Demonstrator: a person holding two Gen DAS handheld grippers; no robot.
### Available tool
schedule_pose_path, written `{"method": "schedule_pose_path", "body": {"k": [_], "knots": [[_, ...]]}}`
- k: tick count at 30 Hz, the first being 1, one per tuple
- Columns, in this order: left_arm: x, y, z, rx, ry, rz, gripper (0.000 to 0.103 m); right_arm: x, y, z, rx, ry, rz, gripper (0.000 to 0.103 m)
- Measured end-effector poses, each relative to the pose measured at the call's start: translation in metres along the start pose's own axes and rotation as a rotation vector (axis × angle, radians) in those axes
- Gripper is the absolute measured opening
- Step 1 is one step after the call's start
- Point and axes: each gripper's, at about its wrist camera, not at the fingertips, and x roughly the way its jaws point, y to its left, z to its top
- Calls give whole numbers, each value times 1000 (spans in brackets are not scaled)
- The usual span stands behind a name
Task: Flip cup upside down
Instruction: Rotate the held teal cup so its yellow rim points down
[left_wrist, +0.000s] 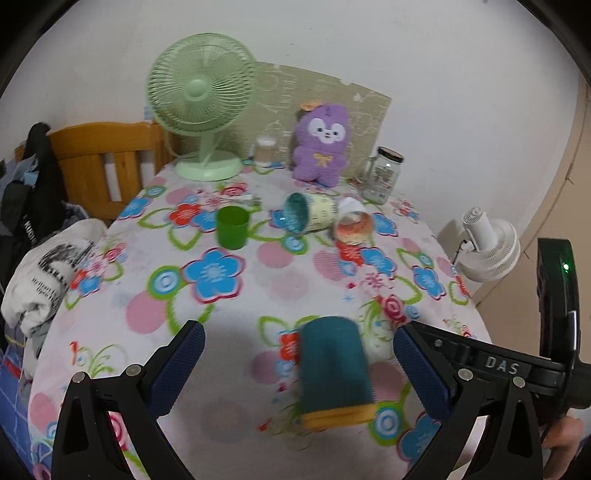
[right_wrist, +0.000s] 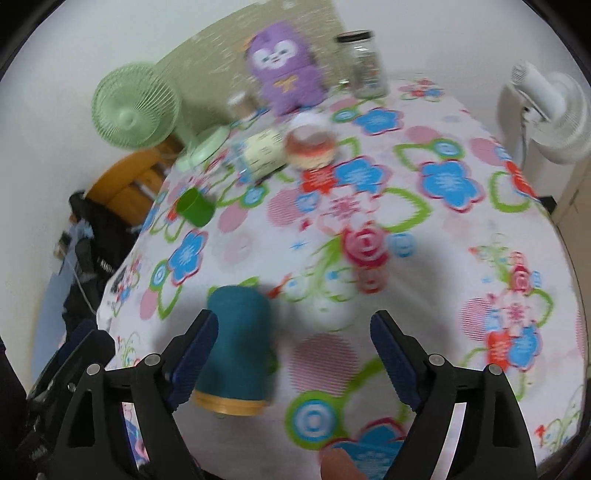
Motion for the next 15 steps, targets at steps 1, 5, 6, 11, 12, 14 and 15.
{"method": "schedule_pose_path", "body": {"k": [1, 5, 6, 11, 12, 14, 15], "knots": [[2, -5, 2, 7, 2, -3, 103, -2, -7, 0, 10, -5, -2, 87], [17, -25, 10, 33, 15, -12, 103, -7, -38, 1, 69, -15, -17, 87], [23, -30, 12, 41, 25, -13, 103, -7, -46, 0, 85, -13, -18, 87], [54, -46, 17, 91, 97, 1, 103, -3, -74, -4, 141, -5, -27, 87], [64, -49, 16, 106, 128, 13, 103, -2, -78, -5, 150, -5, -28, 87], [75, -49, 14, 115, 169, 24, 103, -1, -85, -8, 166, -5, -28, 87], [82, -49, 13, 113, 200, 25, 103, 0, -88, -9, 174, -3, -28, 87]]}}
